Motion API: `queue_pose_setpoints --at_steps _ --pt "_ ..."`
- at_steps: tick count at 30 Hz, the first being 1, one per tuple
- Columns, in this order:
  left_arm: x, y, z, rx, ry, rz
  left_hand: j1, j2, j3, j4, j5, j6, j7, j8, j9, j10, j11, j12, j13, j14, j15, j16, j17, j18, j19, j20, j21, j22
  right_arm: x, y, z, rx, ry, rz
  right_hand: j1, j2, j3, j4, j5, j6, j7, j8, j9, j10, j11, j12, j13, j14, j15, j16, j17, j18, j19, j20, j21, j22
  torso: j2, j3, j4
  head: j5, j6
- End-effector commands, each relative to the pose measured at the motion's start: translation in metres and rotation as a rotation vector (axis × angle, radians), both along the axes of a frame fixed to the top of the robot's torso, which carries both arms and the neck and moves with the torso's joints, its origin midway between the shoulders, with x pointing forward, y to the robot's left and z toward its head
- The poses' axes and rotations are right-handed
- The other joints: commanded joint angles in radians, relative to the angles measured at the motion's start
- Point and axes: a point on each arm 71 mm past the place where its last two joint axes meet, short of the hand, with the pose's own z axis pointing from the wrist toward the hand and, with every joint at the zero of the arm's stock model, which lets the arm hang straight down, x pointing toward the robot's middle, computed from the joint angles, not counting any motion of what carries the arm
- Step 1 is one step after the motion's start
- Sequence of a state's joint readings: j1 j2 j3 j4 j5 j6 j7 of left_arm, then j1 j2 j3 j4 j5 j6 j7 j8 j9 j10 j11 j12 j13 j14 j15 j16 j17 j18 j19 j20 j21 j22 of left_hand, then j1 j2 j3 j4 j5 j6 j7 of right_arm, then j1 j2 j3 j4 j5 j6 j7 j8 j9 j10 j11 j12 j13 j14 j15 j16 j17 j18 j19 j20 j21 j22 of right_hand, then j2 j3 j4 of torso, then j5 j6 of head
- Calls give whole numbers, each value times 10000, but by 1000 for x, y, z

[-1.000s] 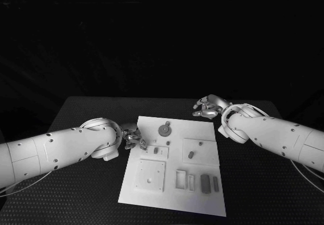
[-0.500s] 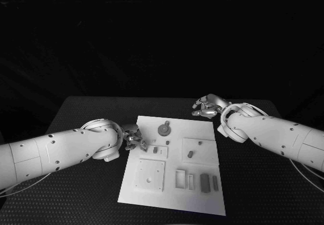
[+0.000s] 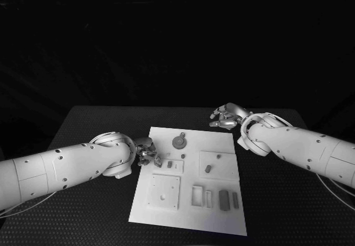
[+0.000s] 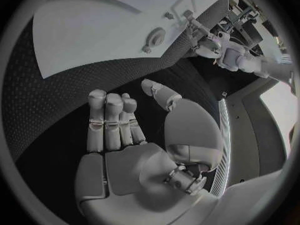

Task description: Assemble the parts on the task board

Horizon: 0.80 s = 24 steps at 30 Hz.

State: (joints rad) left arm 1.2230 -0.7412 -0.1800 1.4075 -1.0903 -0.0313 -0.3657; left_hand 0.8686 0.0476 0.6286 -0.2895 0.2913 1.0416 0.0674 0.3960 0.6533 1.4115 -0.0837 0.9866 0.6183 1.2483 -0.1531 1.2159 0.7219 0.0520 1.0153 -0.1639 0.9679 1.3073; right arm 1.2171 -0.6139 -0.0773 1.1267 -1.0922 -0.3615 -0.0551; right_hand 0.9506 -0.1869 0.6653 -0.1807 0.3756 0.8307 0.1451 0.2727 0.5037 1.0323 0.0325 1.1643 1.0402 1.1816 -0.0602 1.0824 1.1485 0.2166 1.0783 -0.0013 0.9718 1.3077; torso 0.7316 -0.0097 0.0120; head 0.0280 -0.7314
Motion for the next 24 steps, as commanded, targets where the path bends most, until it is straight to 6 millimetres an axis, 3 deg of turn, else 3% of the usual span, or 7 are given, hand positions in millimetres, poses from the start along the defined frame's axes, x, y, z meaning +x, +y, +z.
queue_pose_setpoints --at_steps 1,24 --pt "-1 -1 -3 140 -108 -128 32 60 59 8 21 544 -451 32 730 3 -56 51 -14 58 -163 64 12 25 72 -880 47 201 -1 2 0 -12 60 156 -53 18 4 -58 44 234 146 33 -13 -1113 158 36 -13 -56 5 53 -17 452 -5 -58 -67 176 1 -8 4 -11 -19" --pt "-1 3 -2 1 -135 213 71 74 86 1 -37 539 -459 42 756 -9 -65 62 -29 62 -178 72 19 34 85 -892 66 198 0 2 0 -15 38 128 -65 16 -3 -55 42 229 148 31 -14 -1117 160 39 -21 -59 7 54 -22 452 -6 -55 -69 176 -3 -19 8 -29 -59"
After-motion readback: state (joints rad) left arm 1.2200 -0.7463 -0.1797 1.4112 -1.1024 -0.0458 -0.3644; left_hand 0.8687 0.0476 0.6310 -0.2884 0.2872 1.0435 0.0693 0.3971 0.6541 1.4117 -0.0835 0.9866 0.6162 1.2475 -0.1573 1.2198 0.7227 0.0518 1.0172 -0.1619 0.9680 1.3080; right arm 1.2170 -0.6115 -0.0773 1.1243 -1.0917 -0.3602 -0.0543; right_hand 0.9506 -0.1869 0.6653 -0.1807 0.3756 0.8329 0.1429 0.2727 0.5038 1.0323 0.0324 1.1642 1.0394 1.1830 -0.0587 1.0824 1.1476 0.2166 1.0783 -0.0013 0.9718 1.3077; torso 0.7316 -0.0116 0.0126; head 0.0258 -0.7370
